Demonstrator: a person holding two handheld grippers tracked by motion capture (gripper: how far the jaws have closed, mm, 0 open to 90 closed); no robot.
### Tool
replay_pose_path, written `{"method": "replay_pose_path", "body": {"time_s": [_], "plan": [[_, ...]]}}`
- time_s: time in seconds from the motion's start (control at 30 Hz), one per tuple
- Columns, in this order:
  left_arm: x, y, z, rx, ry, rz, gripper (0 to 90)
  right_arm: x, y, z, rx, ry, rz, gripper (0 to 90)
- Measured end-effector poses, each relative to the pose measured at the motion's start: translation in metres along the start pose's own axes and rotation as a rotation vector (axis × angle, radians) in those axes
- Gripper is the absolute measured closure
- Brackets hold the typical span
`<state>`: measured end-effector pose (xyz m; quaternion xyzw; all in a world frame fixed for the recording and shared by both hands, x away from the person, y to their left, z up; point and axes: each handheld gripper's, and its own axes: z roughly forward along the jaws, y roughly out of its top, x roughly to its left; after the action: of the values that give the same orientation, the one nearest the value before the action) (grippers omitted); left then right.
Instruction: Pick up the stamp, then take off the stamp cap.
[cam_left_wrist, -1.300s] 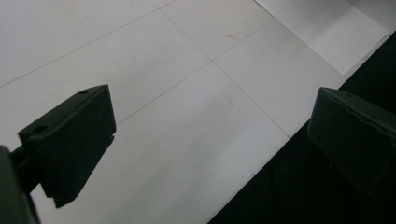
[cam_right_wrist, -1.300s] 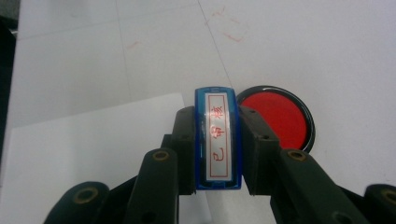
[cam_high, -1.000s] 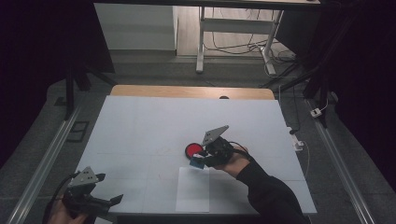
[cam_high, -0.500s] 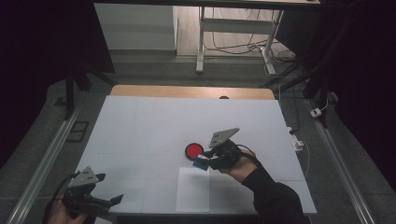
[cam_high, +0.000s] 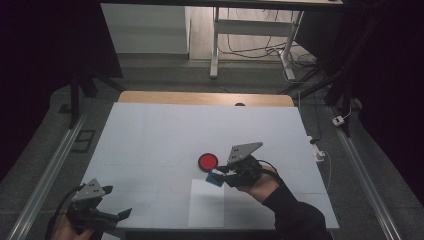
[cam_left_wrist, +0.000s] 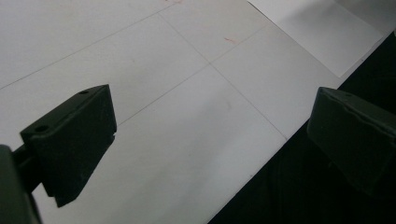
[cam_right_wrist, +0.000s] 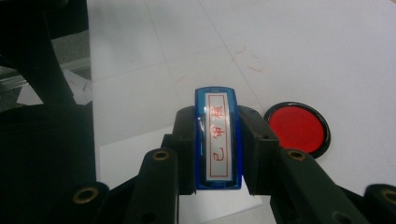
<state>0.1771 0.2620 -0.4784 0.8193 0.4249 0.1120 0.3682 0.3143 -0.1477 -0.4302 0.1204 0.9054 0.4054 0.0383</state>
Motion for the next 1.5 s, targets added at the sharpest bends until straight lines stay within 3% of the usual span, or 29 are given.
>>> {"method": "replay_pose_path", "body": {"time_s": [0.27,0.53,0.6,0.73,0.97,1.13,1.3,1.5], "plan": [[-0.001,0.000,0.000,0.003,0.001,0.004,1.9,0.012,0.001,-0.002,-0.017,0.023,-0.013,69.8],[0.002,0.001,0.001,0.005,-0.001,-0.019,1.8,0.015,0.001,-0.006,-0.020,0.025,-0.017,69.7],[0.003,0.001,0.000,0.005,-0.008,-0.033,1.3,0.014,0.001,-0.007,-0.017,0.020,-0.016,69.7],[0.007,0.002,0.001,0.011,-0.062,-0.056,0.7,0.015,0.002,-0.008,-0.023,0.018,-0.021,69.7],[0.001,0.009,0.007,-0.006,-0.092,-0.004,0.0,0.016,0.002,-0.011,-0.026,0.034,-0.025,69.7],[-0.002,0.016,0.013,-0.020,-0.084,0.031,0.3,0.017,0.004,-0.010,-0.030,0.039,-0.025,69.7],[-0.009,0.028,0.021,-0.045,-0.116,0.063,0.0,0.018,0.005,-0.009,-0.034,0.047,-0.025,69.7],[-0.019,0.041,0.031,-0.044,-0.129,0.145,0.0,0.018,0.006,-0.010,-0.034,0.052,-0.024,69.7]]}}
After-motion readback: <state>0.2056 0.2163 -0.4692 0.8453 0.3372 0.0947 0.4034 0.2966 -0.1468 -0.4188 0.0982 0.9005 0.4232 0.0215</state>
